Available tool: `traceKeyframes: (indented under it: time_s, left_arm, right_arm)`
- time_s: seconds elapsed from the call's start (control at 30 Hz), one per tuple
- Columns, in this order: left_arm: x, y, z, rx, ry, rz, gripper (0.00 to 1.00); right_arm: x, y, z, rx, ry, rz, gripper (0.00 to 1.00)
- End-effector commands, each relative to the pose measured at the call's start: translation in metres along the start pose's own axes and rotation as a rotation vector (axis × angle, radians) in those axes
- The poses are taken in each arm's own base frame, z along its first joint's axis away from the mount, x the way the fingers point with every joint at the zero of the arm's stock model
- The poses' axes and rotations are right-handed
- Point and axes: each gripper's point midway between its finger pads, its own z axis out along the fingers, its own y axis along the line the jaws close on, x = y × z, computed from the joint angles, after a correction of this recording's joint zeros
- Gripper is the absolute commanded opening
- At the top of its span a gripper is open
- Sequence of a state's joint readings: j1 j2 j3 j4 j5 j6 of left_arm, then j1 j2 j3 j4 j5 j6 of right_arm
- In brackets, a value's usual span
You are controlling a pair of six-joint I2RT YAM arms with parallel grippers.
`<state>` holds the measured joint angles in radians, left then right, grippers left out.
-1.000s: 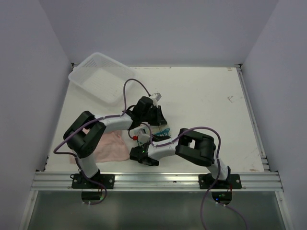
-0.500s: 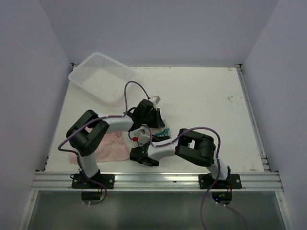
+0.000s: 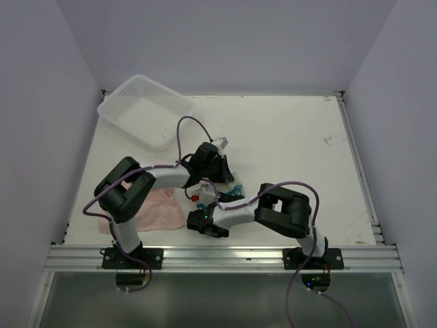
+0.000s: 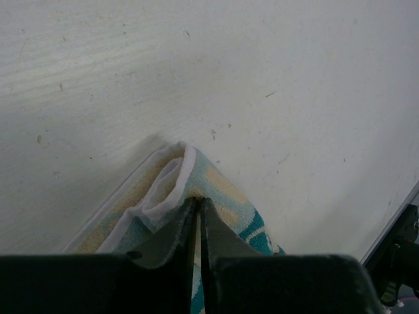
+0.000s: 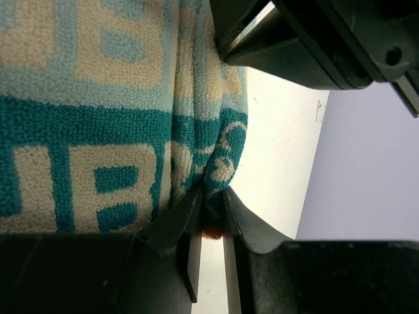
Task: Roll the towels
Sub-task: Roll the towel
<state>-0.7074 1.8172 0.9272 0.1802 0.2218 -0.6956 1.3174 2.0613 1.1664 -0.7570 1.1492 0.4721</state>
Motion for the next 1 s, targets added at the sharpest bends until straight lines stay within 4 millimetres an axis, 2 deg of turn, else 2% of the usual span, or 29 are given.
traceKeyframes:
  time_s: [0.0, 0.17, 0.27, 0.47, 0.77, 0.97]
  left_arm:
    - [0.013, 0.033, 0.006, -0.097, 0.006, -0.001, 0.1]
    - [0.015, 0.034, 0.006, -0.102, 0.008, -0.002, 0.1]
    - [0.014, 0.034, 0.006, -0.099, 0.007, -0.004, 0.09]
    - [0.015, 0.034, 0.004, -0.102, 0.006, -0.001, 0.09]
    - [0.015, 0.035, 0.003, -0.106, 0.005, 0.002, 0.08]
    - [0.015, 0.033, 0.003, -0.101, 0.005, 0.002, 0.08]
  right_arm:
    - [-0.031, -0.018, -0.017, -0.039, -0.056, 0.323, 0.23]
    - [-0.032, -0.025, -0.021, -0.05, -0.063, 0.378, 0.36]
    - [-0.032, -0.027, -0.021, -0.047, -0.066, 0.386, 0.39]
    - [-0.031, -0.033, -0.023, -0.035, -0.076, 0.456, 0.4]
    - [-0.036, -0.057, -0.037, -0.098, -0.114, 0.605, 0.42]
    - [-0.027, -0.062, -0.044, -0.178, -0.113, 0.693, 0.44]
